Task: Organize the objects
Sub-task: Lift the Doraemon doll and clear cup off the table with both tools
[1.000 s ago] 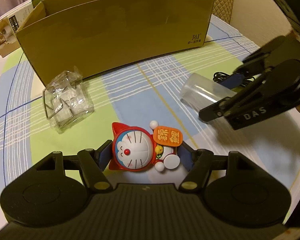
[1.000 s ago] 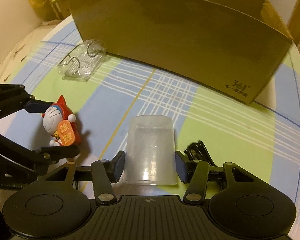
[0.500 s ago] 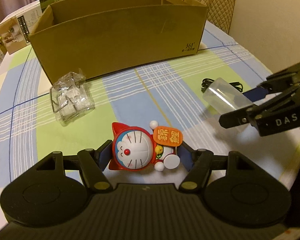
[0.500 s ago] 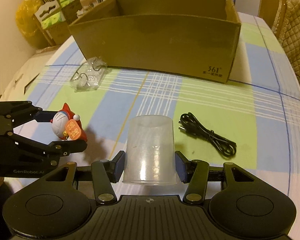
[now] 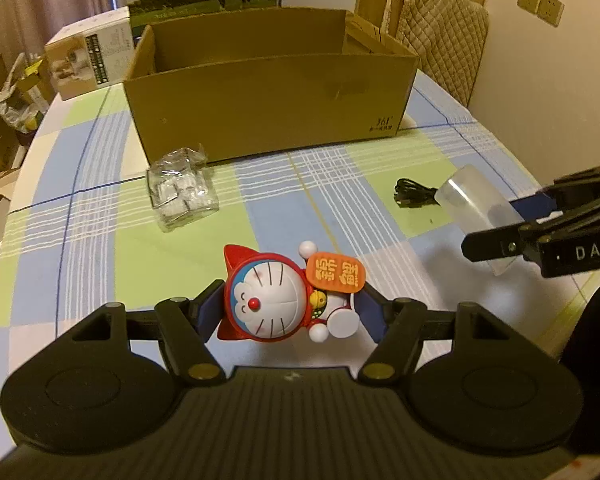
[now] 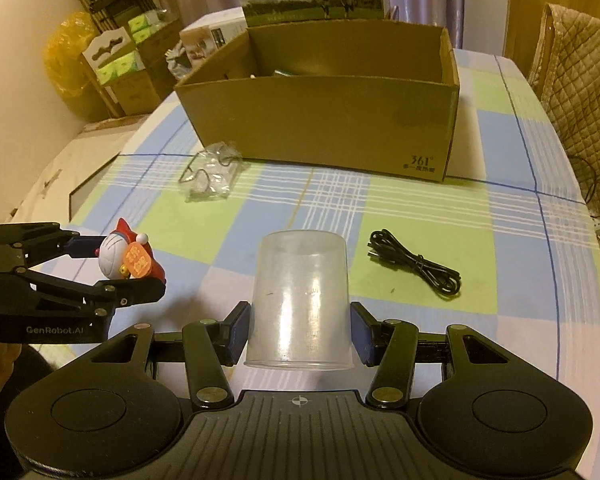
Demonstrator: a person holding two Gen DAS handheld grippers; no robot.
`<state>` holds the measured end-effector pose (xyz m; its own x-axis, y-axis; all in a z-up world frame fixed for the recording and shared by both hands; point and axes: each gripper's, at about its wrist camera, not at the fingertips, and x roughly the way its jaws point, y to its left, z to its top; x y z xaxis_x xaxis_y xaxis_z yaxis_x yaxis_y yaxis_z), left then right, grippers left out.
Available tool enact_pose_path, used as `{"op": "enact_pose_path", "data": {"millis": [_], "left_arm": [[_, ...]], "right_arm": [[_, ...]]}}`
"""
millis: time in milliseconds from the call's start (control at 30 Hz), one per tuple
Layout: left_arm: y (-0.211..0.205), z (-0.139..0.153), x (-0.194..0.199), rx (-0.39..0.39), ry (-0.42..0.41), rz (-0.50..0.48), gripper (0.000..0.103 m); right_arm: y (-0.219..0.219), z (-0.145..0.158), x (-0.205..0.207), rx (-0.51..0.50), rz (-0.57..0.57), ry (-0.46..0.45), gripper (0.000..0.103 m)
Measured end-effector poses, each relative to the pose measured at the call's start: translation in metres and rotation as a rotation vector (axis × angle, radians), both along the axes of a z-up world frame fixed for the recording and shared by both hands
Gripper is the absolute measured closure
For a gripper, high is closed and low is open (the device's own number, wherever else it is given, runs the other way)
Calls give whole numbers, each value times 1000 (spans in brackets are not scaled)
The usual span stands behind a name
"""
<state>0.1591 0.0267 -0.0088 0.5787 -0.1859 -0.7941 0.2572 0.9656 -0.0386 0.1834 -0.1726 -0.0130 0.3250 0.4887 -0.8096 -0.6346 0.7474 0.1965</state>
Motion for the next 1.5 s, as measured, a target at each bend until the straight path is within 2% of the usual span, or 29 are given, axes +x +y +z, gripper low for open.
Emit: {"op": "enact_pose_path", "data": {"millis": [700, 1500], "left_arm": [[-4, 28, -28, -13, -30, 25, 38], [-3, 53, -17, -24, -55, 57, 38]], "right_arm": [[-10, 22, -22, 22, 1, -36, 54], [-7, 36, -10, 14, 8, -72, 54]]}}
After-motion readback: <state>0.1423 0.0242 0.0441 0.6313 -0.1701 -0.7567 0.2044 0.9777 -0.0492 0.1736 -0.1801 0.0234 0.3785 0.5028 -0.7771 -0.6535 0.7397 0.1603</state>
